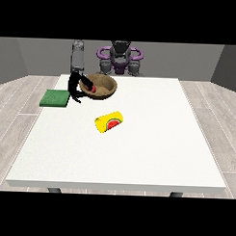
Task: Pick the cup and pour the ball into the bowl, then pick the bowl and place it on the pad
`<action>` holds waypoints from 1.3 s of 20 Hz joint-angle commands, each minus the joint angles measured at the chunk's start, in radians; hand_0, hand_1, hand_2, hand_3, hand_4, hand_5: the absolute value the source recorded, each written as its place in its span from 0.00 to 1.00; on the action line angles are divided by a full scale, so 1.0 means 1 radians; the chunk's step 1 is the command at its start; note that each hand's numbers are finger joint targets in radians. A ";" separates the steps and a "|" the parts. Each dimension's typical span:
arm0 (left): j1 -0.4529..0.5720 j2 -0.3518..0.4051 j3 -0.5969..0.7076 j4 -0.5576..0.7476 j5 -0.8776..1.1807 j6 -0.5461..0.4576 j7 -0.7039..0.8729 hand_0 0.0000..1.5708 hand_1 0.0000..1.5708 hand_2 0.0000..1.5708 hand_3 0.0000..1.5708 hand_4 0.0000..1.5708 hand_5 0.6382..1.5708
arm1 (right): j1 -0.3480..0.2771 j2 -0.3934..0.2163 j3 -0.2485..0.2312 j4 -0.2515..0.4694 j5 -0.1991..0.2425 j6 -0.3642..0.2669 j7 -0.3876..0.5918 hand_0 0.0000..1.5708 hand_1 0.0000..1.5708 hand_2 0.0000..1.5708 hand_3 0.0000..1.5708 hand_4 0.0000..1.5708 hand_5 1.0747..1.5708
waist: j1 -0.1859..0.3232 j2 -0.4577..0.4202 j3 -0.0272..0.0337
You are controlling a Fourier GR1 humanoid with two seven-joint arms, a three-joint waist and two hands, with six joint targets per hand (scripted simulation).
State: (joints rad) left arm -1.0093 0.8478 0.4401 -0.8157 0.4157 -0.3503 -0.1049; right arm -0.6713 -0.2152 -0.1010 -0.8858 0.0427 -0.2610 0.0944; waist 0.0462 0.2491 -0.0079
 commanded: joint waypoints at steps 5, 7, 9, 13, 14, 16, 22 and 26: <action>0.094 0.114 0.067 0.137 -0.009 -0.081 -0.114 0.00 0.00 0.00 0.00 0.00 0.97 | -0.052 -0.055 0.019 -0.075 -0.006 0.082 0.190 1.00 1.00 1.00 1.00 0.82 0.82 | -0.093 -0.005 0.0070; 0.075 0.110 0.061 0.069 0.011 -0.076 -0.080 0.00 0.00 0.00 0.00 0.00 0.97 | -0.017 -0.172 -0.046 0.010 -0.027 0.164 0.056 1.00 1.00 1.00 1.00 0.82 0.87 | -0.053 0.041 0.0084; 0.074 0.116 0.062 0.087 -0.008 -0.043 -0.104 0.00 0.00 0.00 0.00 0.00 0.97 | -0.034 -0.171 -0.019 -0.008 0.007 0.149 0.073 1.00 1.00 1.00 1.00 0.82 0.89 | -0.087 0.045 0.0079; 0.063 0.079 0.036 0.045 -0.015 -0.007 -0.103 0.00 0.00 0.00 0.00 0.00 0.96 | -0.054 -0.175 -0.027 0.044 0.017 0.160 0.035 1.00 1.00 1.00 1.00 0.82 0.89 | -0.076 0.061 0.0082; 0.082 0.025 0.007 0.008 -0.044 0.064 -0.097 0.00 0.00 0.00 0.00 0.00 0.97 | -0.033 -0.202 -0.033 0.061 0.000 0.217 0.031 1.00 1.00 1.00 1.00 0.82 0.89 | -0.105 0.019 0.0087; 0.104 0.065 0.048 0.059 -0.026 0.021 -0.143 0.00 0.00 0.00 0.00 0.00 0.96 | -0.010 -0.220 -0.049 0.041 -0.009 0.230 -0.003 1.00 1.00 1.00 1.00 0.83 0.91 | -0.115 0.053 0.0081; 0.085 0.086 0.043 -0.026 0.004 0.025 -0.071 0.00 0.00 0.00 0.00 0.00 0.96 | 0.002 -0.339 -0.180 0.181 -0.089 0.330 -0.141 1.00 1.00 1.00 0.75 0.82 0.93 | -0.078 0.079 0.0095; 0.077 0.089 0.040 -0.076 0.007 0.034 -0.086 0.00 0.00 0.00 0.00 0.09 0.96 | -0.035 -0.379 -0.226 0.245 -0.115 0.360 -0.197 1.00 1.00 1.00 0.60 0.82 0.94 | -0.056 0.147 0.0095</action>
State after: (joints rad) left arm -0.9320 0.9448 0.4868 -0.8442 0.4197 -0.3314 -0.1873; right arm -0.6862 -0.5524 -0.2791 -0.7046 -0.0415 0.0589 -0.0600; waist -0.0269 0.3629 0.0014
